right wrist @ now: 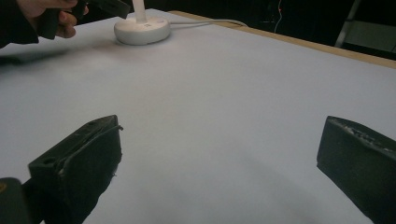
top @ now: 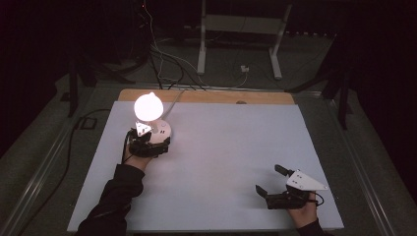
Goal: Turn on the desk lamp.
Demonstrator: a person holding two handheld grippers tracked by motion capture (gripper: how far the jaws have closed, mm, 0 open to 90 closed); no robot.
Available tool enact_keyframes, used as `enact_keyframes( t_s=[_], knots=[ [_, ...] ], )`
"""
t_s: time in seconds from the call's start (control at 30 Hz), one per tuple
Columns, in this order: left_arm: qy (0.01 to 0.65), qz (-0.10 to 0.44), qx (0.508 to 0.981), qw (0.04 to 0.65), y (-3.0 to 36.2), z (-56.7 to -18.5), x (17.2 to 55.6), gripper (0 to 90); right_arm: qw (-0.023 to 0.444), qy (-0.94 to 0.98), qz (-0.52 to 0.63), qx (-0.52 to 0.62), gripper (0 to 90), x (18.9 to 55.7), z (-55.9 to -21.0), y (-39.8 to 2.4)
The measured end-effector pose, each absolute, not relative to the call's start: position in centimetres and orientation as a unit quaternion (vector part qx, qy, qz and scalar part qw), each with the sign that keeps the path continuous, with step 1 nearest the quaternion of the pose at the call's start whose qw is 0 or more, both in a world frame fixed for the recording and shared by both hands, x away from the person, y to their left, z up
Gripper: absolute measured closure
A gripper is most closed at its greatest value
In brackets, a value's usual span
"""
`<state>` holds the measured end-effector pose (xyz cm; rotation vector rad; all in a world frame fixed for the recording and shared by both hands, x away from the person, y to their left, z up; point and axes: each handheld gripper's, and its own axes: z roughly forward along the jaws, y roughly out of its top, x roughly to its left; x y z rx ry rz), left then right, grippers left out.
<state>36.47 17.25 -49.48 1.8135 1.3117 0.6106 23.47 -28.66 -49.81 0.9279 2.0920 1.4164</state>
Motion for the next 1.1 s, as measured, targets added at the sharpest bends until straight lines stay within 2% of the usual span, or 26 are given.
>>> enact_keyframes(
  t_s=[0.1,0.53,1.1],
  knots=[
    [0.520,0.247,0.713,0.399,17.2,-49.1,36.3,0.7,0.223,0.758,0.513,0.336,0.0,23.5,-49.8,-28.7],
    [0.513,0.237,0.717,0.408,17.9,-47.4,35.2,0.3,0.222,0.758,0.514,0.335,0.0,23.5,-49.8,-28.6],
    [0.465,0.201,0.743,0.438,18.0,-46.1,32.5,0.4,0.222,0.757,0.514,0.336,0.0,23.6,-49.9,-28.6]
  ],
)
